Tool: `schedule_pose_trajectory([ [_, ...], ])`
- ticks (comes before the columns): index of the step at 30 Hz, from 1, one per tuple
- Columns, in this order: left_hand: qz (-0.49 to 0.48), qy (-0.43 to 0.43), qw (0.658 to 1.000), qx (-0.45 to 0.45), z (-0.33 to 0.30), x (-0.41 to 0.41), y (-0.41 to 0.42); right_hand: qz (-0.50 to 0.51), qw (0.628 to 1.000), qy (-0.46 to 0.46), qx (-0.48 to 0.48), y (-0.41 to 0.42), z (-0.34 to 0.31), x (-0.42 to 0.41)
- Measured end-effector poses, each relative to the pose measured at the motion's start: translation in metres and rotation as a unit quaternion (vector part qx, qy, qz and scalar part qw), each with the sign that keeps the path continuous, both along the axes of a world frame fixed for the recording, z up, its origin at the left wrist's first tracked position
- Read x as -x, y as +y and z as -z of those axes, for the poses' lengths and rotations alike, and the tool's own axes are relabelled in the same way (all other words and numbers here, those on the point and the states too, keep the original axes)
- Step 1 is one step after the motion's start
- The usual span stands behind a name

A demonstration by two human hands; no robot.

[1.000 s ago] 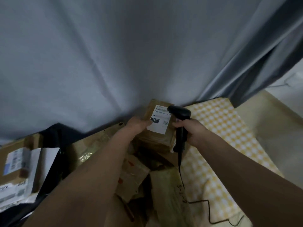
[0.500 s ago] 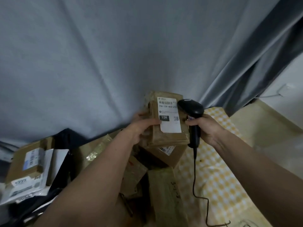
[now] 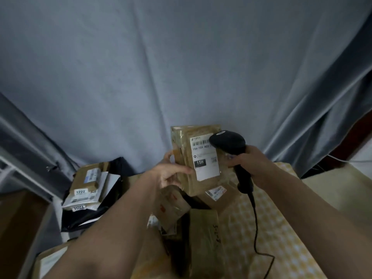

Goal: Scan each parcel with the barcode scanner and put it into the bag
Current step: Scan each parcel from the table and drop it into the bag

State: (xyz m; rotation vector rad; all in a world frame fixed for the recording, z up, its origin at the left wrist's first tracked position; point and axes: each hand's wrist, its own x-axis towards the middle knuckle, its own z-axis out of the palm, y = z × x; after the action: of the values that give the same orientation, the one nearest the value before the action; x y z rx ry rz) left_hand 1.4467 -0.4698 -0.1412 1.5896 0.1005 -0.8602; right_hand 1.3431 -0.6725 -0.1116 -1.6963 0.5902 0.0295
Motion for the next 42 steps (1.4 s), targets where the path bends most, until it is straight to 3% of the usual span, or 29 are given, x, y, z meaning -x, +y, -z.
schedule_pose_trajectory([
  [7,-0.036,-0.039,0.998,0.026,-0.008,0.015,0.012,-0.072,0.996,-0.031,0.033,0.019,-0.023,0.018],
  [26,-0.060,-0.043,0.994,0.078,-0.012,0.011,0.021,-0.073,0.996,-0.045,0.014,0.034,-0.033,0.023],
  [31,-0.024,-0.026,0.998,0.054,-0.015,0.007,0.011,-0.022,0.997,-0.076,0.001,0.029,-0.029,0.027],
  [38,0.045,0.057,0.996,0.048,-0.005,0.010,-0.042,0.200,0.976,-0.085,-0.014,-0.003,-0.007,0.059],
  [42,0.147,0.070,0.986,0.025,0.010,0.035,-0.095,0.272,0.959,-0.074,-0.040,-0.018,0.003,0.103],
])
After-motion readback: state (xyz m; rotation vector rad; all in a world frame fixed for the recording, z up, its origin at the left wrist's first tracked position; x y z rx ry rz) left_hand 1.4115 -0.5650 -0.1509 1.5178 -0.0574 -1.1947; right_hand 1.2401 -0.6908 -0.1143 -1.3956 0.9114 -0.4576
